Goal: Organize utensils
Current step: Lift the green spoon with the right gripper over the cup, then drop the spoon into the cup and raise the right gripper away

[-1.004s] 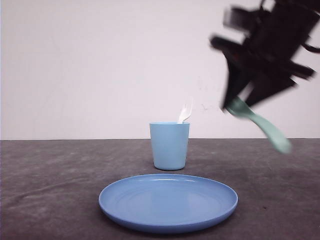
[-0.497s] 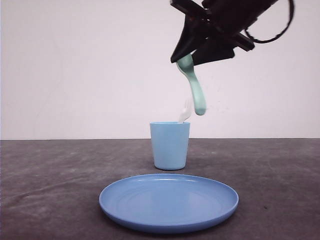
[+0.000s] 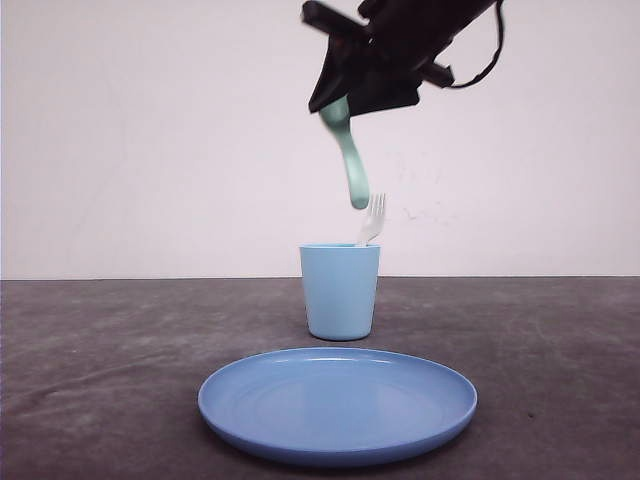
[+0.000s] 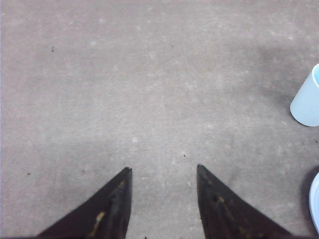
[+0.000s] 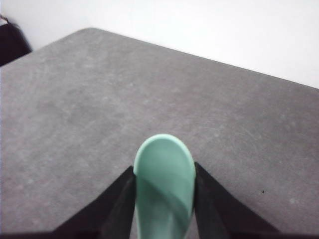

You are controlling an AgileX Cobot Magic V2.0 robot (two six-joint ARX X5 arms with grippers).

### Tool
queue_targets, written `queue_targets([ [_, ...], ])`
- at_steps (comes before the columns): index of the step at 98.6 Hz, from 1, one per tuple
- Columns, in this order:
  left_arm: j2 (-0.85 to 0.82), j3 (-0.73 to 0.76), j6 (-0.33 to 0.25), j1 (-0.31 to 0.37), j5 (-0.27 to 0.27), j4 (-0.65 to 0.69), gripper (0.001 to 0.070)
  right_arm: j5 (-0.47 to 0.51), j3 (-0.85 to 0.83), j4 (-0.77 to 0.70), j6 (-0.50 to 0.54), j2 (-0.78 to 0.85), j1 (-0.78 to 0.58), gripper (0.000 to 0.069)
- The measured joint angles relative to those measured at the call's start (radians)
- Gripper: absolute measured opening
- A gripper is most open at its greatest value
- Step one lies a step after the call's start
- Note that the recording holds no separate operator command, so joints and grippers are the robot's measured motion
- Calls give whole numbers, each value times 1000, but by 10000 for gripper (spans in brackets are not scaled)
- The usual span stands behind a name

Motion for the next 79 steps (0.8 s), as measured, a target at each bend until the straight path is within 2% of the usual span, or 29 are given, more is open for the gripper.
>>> queue_targets([
  [40,0,0,0,0,0,0,235,-2,44,75,-63,138,1,180],
  [58,0,0,0,0,0,0,235,-3,44,68,-64,145,2,268],
  [79,0,0,4,0,0,0,235,-3,44,61,-81,150,3,290],
])
